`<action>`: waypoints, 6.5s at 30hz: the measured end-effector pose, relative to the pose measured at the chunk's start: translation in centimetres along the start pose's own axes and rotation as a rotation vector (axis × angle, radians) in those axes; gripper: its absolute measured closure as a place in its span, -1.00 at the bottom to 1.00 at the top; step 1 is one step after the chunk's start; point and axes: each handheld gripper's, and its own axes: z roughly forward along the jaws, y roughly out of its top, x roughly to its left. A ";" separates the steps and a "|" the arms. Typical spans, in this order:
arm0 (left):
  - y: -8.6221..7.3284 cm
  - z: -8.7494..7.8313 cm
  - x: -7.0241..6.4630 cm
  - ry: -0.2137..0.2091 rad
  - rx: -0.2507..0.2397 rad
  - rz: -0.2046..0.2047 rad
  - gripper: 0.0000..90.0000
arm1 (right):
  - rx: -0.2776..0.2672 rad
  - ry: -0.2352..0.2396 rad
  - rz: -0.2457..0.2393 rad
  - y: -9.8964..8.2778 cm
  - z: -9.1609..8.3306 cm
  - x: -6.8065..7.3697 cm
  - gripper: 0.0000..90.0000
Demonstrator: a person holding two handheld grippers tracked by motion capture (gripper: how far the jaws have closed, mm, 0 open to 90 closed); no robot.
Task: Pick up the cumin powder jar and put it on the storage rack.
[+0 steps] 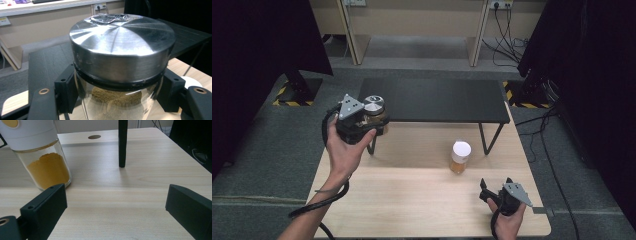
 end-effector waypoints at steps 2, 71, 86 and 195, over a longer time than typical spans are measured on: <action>0.1 0.4 0.1 0.007 0.000 0.003 -0.34 | 0.000 0.001 -0.001 0.0 0.0 0.0 -0.92; 2.3 11.3 1.7 0.232 0.018 -0.020 -0.34 | 0.005 0.013 -0.012 0.1 0.0 -0.1 -0.92; 3.0 13.2 1.8 0.264 0.026 -0.022 -0.34 | 0.005 0.015 -0.016 0.1 0.0 -0.1 -0.92; -15.0 0.2 -2.1 0.113 -0.207 -0.059 -0.91 | 0.011 0.004 -0.046 0.1 0.0 0.5 -0.92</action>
